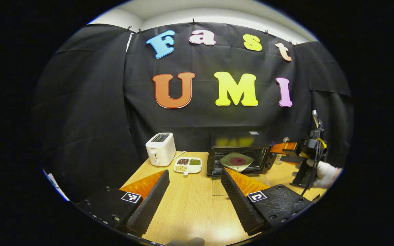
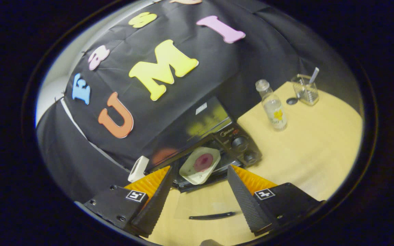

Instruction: Open the electric oven with the left hand, put the food in, and close the electric oven.

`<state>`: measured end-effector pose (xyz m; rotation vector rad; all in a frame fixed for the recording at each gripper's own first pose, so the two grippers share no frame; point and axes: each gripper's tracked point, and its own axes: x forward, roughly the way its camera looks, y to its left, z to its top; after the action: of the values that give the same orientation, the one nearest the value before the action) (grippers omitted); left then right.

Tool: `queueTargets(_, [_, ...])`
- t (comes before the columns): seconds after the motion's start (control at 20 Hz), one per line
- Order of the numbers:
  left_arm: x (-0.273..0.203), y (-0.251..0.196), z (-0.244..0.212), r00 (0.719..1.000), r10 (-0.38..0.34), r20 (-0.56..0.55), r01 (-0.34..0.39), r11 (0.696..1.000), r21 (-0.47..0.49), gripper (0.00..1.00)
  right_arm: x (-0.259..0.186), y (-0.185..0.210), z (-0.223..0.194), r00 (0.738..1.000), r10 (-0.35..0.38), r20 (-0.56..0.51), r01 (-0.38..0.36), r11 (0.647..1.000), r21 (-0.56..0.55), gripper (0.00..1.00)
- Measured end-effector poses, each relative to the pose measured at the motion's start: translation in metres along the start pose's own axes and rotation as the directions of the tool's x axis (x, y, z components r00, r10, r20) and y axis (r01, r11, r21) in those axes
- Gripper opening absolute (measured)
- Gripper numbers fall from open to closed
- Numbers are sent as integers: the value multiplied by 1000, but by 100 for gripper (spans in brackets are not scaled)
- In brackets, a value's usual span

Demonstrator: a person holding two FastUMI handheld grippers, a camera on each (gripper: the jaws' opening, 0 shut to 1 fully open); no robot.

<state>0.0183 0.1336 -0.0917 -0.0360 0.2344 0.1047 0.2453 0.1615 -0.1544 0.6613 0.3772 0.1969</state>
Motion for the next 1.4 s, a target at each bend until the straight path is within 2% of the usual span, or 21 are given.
queueTargets(0.05, [0,0,-5,1000,-9,-1,9,1000,4,96,-16,-7,6,1000,-25,16,25,998,-58,94])
queueTargets(0.1, [1,0,-15,1000,-19,-5,19,1000,10,97,-32,-12,9,998,-47,32,51,992,-116,100])
queueTargets(0.15, [0,-3,-21,1000,-25,-11,25,1000,13,97,-48,-19,12,997,-66,45,73,981,-179,94])
queueTargets(0.2, [-6,-9,-32,999,-38,-18,38,999,11,97,-62,-26,14,995,-83,51,93,967,-237,94])
queueTargets(0.25, [-7,-16,-40,999,-48,-23,48,999,8,96,-76,-32,16,994,-95,58,108,950,-293,100])
queueTargets(0.3, [-3,-25,-42,998,-61,-29,61,998,7,97,-92,-38,15,991,-114,69,131,932,-339,94])
queueTargets(0.35, [2,-36,-48,997,-73,-36,73,997,9,97,-105,-45,17,988,-128,85,151,915,-373,94])
queueTargets(0.4, [6,-46,-53,995,-83,-46,84,996,15,97,-115,-48,19,986,-130,102,161,901,-402,100])
queueTargets(0.45, [11,-57,-60,994,-94,-56,95,995,22,97,-126,-52,21,985,-134,110,169,887,-430,95])
queueTargets(0.55, [19,-76,-72,991,-108,-79,110,994,26,97,-146,-62,20,983,-138,120,179,861,-477,95])
queueTargets(0.7, [33,-106,-88,987,-116,-114,119,993,22,97,-165,-76,19,987,-128,99,161,838,-521,95])
queueTargets(0.85, [45,-132,-107,983,-92,-156,97,995,28,97,-182,-92,20,992,-106,64,124,836,-534,100])
queueTargets(0.9, [47,-133,-114,984,-70,-163,77,996,34,97,-184,-98,20,994,-95,49,107,837,-537,96])
queueTargets(1.15, [61,-158,-146,976,-45,-213,50,999,17,97,-183,-133,11,994,-82,-69,29,825,-564,96])
queueTargets(1.25, [69,-168,-162,970,-50,-239,57,998,23,97,-184,-137,17,994,-80,-76,22,816,-577,100])
queueTargets(1.3, [75,-171,-169,965,-57,-256,64,998,17,97,-184,-138,23,994,-83,-71,26,812,-583,96])
queueTargets(1.4, [88,-176,-188,954,-67,-293,71,997,4,97,-183,-141,32,994,-101,-49,54,810,-584,96])
